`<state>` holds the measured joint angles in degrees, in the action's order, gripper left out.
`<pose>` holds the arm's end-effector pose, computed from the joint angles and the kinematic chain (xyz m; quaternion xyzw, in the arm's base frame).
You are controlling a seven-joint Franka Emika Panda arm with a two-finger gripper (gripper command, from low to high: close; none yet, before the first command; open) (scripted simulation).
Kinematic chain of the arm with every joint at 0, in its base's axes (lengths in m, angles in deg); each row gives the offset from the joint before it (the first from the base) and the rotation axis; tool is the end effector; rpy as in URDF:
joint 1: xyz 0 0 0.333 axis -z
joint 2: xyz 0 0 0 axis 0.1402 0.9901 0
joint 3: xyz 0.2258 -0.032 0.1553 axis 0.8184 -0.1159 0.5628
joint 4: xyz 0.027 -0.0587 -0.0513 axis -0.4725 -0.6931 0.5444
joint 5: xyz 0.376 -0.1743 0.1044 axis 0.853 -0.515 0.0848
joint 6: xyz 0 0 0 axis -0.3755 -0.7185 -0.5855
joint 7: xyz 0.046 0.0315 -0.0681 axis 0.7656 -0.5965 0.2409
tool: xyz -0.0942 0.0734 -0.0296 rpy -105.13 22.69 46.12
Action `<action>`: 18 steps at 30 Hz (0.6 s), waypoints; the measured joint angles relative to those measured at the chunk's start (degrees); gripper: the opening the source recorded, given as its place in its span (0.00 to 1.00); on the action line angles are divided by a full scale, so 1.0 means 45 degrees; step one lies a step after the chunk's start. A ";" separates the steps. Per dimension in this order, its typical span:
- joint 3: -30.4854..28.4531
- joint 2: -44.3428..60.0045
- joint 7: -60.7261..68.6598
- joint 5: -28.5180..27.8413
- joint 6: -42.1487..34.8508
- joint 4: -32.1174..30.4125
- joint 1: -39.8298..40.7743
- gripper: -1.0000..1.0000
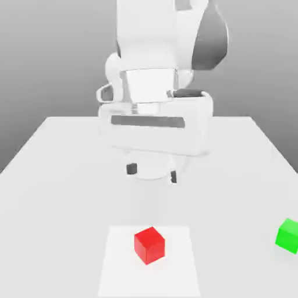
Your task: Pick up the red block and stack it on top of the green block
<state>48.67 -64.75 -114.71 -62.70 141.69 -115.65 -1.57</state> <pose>0.4644 0.0026 0.2268 -0.7062 0.7024 -0.0501 0.0735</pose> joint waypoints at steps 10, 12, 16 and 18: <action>-0.0713 0.4577 -0.4486 -0.2375 0.3322 -0.0960 -0.0303 0.50; -0.0941 0.5277 -0.4638 -0.2550 0.3915 -0.0864 -0.0489 0.00; -0.0939 0.5278 -0.4649 -0.2561 0.3941 -0.0864 -0.0488 0.00; -0.0973 0.5395 -0.4681 -0.2599 0.4044 -0.0846 -0.0514 0.00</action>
<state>44.29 -40.47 -135.78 -74.40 159.89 -119.46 -3.88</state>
